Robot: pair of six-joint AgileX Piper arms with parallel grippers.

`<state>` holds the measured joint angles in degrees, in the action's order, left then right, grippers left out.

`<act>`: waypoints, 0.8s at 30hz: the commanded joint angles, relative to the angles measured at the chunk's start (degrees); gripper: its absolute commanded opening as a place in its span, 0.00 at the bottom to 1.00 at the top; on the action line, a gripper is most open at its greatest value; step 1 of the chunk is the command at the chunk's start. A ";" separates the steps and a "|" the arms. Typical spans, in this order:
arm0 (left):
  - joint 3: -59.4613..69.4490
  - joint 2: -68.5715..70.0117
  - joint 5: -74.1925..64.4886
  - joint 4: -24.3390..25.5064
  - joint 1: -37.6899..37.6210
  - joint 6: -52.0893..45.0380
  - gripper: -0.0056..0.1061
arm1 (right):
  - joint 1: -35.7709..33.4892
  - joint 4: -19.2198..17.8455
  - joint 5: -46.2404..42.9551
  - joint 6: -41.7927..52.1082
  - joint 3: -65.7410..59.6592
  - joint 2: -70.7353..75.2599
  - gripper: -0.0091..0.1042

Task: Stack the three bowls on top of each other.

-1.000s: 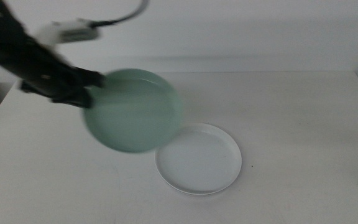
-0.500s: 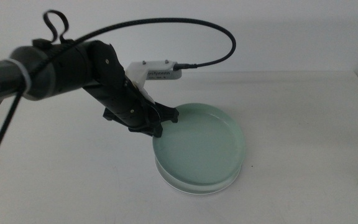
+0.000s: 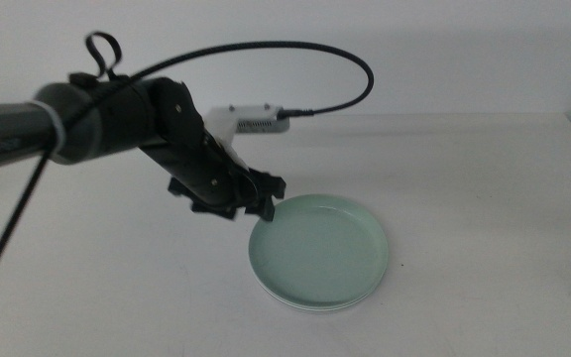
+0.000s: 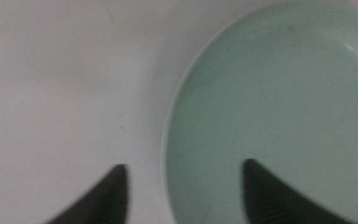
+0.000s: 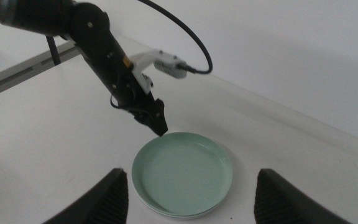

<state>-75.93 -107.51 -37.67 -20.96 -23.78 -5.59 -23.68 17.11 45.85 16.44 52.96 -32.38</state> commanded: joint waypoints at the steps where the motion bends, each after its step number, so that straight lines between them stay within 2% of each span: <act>1: -1.41 6.10 2.24 2.15 0.00 -0.01 0.77 | -0.13 0.53 -3.98 0.72 1.20 -0.32 0.55; 2: -1.41 7.48 2.33 4.20 0.00 0.66 0.85 | -0.13 0.53 -3.98 0.72 1.20 -0.32 0.55; 3: -1.41 8.67 2.33 5.75 0.00 1.31 0.86 | -0.13 0.53 -3.98 0.72 1.20 -0.32 0.55; 8: -1.41 17.19 1.87 15.56 0.00 6.24 0.86 | -0.13 0.53 -3.98 0.72 1.20 -0.32 0.55; 15: -1.41 28.06 -2.09 25.91 0.00 12.10 0.86 | -0.13 0.53 -3.98 0.72 1.20 -0.32 0.55; 20: -1.41 34.51 -3.35 30.55 0.00 13.25 0.86 | -0.13 0.53 -3.98 0.72 1.20 -0.32 0.55; 24: -1.41 37.76 -3.30 31.56 0.00 13.28 0.86 | -0.13 0.53 -3.98 0.72 1.20 -0.32 0.55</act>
<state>-75.93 -72.47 -43.73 9.71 -23.78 6.73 -23.68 17.11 45.85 16.44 52.96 -32.38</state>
